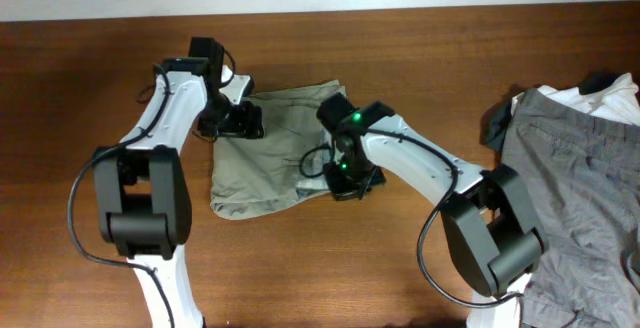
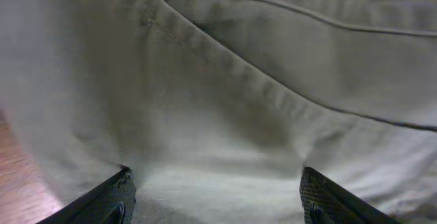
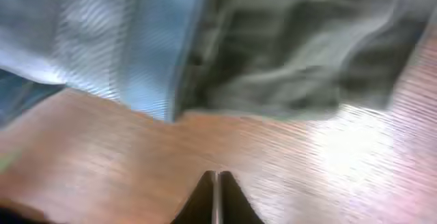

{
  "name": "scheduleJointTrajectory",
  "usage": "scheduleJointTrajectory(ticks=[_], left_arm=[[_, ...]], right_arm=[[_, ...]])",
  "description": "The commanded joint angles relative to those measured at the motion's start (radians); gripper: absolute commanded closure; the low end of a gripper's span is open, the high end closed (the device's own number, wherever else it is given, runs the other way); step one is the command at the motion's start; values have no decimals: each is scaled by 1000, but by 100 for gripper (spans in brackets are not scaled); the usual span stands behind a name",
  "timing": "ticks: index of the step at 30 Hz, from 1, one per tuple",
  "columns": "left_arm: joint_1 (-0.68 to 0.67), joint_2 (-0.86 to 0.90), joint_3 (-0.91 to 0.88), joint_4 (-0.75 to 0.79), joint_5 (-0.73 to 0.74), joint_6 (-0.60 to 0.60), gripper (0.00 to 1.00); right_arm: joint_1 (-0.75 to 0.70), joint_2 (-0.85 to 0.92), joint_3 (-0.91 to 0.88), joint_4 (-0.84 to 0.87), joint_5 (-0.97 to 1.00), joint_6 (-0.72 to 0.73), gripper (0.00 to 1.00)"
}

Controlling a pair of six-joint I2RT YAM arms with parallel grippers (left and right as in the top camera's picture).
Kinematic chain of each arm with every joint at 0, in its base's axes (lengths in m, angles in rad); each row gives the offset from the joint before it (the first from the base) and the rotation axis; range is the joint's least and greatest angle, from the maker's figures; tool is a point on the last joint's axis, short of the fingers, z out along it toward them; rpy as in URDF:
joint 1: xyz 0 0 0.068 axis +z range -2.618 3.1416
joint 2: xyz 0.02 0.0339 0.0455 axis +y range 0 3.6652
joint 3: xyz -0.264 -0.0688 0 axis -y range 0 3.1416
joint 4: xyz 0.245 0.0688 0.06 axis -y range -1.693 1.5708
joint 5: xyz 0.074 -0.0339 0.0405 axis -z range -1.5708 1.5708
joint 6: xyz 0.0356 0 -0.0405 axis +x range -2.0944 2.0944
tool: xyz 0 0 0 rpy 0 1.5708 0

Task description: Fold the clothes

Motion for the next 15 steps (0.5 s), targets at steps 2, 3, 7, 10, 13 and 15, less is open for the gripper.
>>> scheduleJointTrajectory(ticks=[2,3,7,10,13,15], left_arm=[[4,11,0,40,-6,23,22],[4,12,0,55,-5,23,22],[4,12,0,67,2,23,21],[4,12,0,71,2,23,18],[4,12,0,70,2,23,18],[4,12,0,70,2,23,18]], right_arm=[[-27,-113,4,71,-195,-217,57],[-27,-146,4,107,-259,-228,52],[-15,-130,3,175,-320,-154,48],[39,-62,3,217,-340,-138,47],[98,-21,3,293,-339,-80,48],[116,-21,3,353,-333,-80,70]])
